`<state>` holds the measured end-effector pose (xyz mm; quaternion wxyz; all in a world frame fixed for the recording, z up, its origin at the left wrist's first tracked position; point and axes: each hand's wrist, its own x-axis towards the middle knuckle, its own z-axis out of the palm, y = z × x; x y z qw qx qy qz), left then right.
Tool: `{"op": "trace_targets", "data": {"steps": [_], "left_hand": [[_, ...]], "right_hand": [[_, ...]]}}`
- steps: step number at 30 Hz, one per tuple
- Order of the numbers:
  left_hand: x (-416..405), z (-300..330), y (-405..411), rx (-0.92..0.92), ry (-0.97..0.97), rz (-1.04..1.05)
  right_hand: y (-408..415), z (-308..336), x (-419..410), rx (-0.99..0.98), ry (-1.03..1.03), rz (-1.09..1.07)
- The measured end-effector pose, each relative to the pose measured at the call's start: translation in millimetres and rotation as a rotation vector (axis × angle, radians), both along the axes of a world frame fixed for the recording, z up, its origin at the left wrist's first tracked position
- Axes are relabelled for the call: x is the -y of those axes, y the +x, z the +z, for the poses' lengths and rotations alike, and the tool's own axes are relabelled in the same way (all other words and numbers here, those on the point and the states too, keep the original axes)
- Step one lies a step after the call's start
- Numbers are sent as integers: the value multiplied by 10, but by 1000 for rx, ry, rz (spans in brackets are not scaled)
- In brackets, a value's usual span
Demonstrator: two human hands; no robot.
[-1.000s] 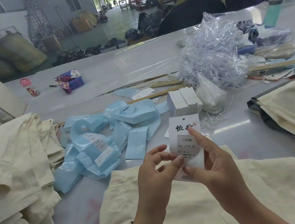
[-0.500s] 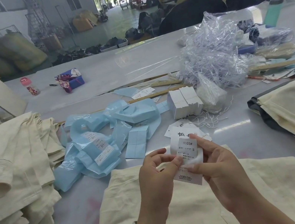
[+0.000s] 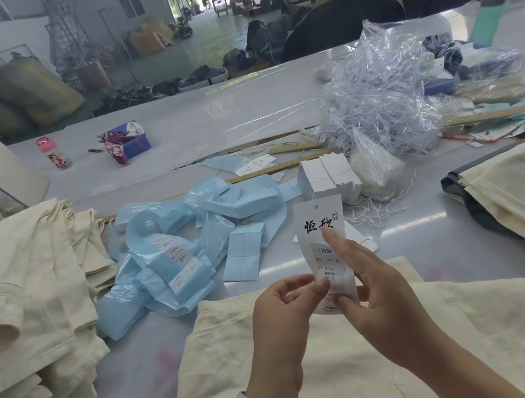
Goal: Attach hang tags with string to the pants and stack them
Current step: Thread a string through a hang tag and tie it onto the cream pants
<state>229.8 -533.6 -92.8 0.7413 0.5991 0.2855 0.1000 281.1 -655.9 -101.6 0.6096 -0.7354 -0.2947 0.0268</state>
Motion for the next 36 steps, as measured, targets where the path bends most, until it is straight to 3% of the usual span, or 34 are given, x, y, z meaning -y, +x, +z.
{"op": "trace_targets", "data": {"steps": [3, 7, 10, 14, 19, 29, 36], "left_hand": [[-14, -43, -2, -9, 80, 40], [14, -81, -44, 88, 614, 176], [27, -66, -37, 131, 714, 128], [41, -63, -26, 110, 513, 25], [-3, -44, 52, 51, 44, -39], [-48, 82, 37, -50, -78, -31], [-82, 69, 25, -76, -251, -71]], "right_hand": [[36, 19, 28, 31, -16, -4], [69, 32, 27, 65, -40, -41], [61, 26, 20, 84, -27, -38], [67, 15, 8, 103, -20, -19], [80, -22, 8, 88, -22, 16], [103, -67, -11, 219, -116, -35], [125, -47, 8, 146, -89, 0]]}}
